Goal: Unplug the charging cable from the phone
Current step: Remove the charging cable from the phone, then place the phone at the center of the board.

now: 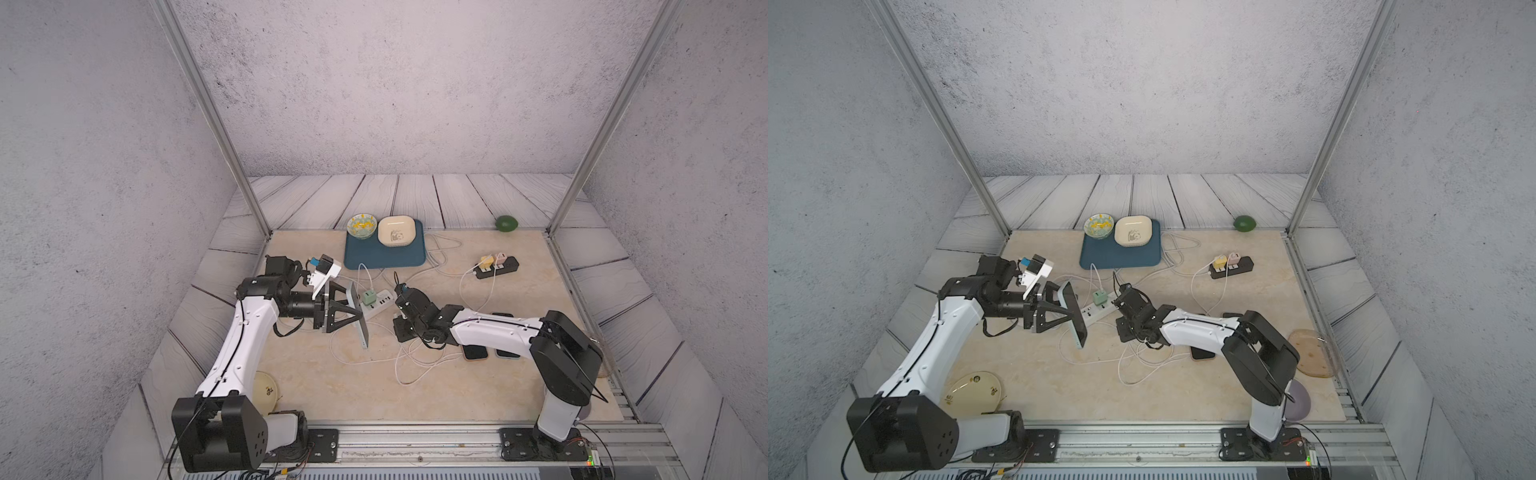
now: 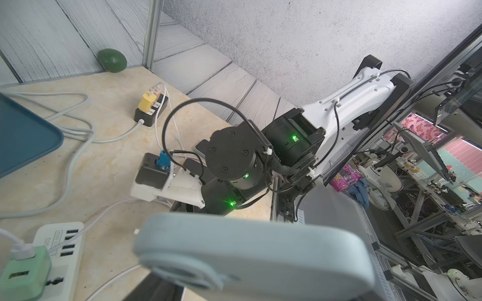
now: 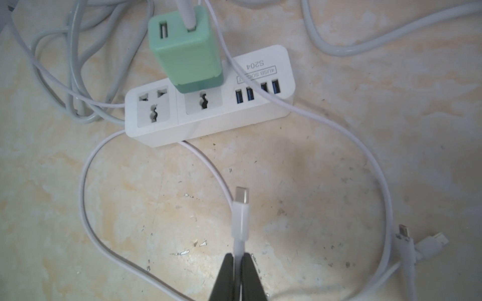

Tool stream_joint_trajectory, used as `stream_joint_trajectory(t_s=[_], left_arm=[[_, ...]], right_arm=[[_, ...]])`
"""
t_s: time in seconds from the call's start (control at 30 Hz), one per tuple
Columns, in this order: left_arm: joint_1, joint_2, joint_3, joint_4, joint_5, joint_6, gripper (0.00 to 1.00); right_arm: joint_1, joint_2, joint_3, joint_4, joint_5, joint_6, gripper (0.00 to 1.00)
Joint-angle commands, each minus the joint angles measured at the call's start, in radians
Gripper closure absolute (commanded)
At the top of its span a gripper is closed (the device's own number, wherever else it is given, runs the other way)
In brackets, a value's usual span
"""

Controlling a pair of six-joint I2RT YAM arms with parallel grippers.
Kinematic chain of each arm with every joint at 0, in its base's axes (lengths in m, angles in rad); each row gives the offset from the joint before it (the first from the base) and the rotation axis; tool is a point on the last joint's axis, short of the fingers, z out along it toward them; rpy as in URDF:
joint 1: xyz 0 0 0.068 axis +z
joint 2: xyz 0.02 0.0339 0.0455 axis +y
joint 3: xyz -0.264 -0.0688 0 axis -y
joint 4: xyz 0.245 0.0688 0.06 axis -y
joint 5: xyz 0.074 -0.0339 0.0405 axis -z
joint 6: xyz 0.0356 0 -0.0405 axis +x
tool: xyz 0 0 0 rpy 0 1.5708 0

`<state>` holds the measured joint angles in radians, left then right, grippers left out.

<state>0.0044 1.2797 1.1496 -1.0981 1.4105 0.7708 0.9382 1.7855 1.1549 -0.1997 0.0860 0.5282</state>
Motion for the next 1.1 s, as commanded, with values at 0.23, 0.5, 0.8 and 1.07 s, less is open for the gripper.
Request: stream_joint_trajectory(t_s=[0.23, 0.5, 0.8, 1.07], left_arm=[[0.006, -0.020, 0.027, -0.023, 0.060, 0.027, 0.71], [0.004, -0.016, 0.027, -0.045, 0.069, 0.059, 0.71], [0.004, -0.015, 0.033, -0.098, 0.071, 0.126, 0.71], [0.003, -0.019, 0.033, -0.124, 0.070, 0.156, 0.71]], right_arm=[[-0.031, -0.091, 0.006, -0.013, -0.050, -0.016, 0.66], [-0.075, -0.192, -0.040, 0.079, -0.360, -0.105, 0.49], [-0.094, -0.259, -0.066, 0.216, -0.731, -0.154, 0.29], [-0.095, -0.243, -0.081, 0.404, -0.952, -0.069, 0.17]])
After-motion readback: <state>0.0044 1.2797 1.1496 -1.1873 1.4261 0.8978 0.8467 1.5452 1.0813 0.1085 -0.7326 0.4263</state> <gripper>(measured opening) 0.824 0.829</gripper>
